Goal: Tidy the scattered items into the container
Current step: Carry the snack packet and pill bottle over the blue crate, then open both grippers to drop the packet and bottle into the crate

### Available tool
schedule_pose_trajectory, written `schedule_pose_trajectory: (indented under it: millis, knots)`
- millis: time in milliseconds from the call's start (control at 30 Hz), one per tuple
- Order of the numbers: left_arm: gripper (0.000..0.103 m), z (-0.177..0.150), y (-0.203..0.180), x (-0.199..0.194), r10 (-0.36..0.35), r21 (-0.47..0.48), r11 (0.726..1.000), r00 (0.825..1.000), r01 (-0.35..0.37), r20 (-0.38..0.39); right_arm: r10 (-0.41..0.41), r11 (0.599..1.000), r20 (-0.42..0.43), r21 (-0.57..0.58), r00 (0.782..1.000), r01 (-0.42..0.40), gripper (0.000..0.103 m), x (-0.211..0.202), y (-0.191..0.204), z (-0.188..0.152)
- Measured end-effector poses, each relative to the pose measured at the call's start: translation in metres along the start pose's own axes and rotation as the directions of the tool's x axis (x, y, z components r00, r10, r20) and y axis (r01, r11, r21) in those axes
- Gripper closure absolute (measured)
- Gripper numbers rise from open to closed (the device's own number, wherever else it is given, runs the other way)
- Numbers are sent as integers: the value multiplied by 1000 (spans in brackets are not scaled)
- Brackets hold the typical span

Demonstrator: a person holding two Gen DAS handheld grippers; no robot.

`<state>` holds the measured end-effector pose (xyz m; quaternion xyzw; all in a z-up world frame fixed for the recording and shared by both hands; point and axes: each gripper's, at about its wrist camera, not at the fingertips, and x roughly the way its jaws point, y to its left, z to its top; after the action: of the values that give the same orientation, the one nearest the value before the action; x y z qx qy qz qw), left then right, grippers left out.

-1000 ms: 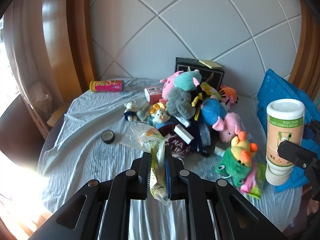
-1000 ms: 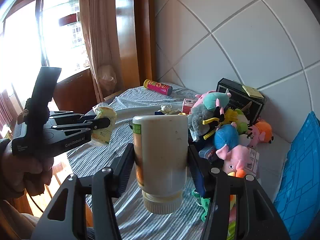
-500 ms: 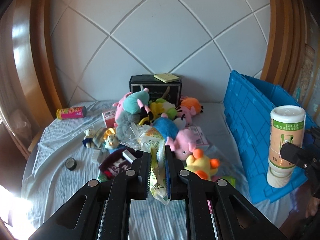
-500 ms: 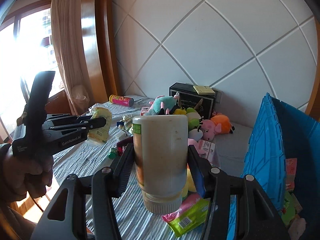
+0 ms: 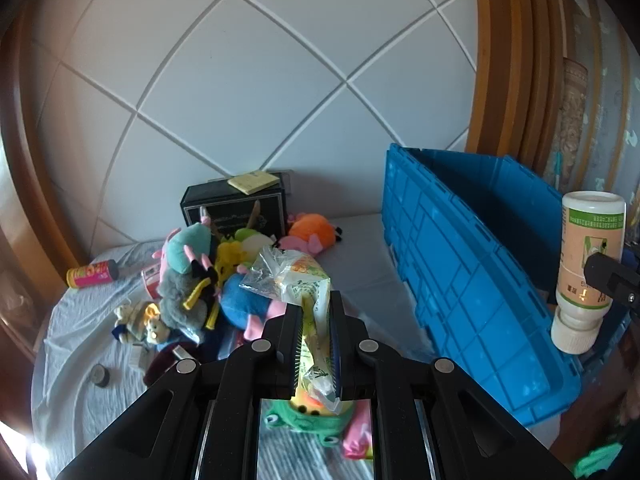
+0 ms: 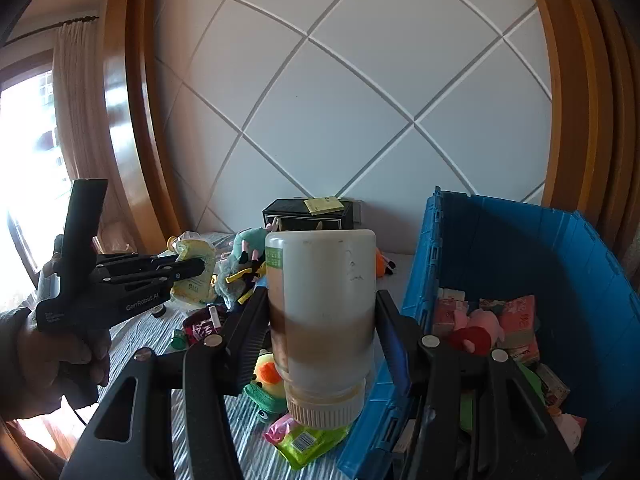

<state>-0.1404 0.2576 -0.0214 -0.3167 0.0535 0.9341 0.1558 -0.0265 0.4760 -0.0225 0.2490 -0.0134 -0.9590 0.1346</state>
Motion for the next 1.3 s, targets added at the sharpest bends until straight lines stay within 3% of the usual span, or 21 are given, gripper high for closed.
schedule_pose_trajectory:
  millis: [267, 600, 967, 1300]
  knots:
    - [92, 46, -88, 10, -139, 108, 985, 989, 132, 57, -138, 989, 31, 57, 990, 136, 52, -23, -77, 11]
    - [92, 97, -187, 36, -304, 214, 933, 952, 290, 35, -289, 953, 3, 93, 957, 288, 52, -35, -164, 19]
    - [92, 178, -245, 91, -376, 234, 901, 927, 365, 3, -363, 921, -66, 127, 929, 369, 52, -28, -214, 16]
    - [91, 229, -280, 128, -405, 264, 882, 914, 390, 3, -417, 895, -78, 139, 905, 424, 52, -20, -256, 27]
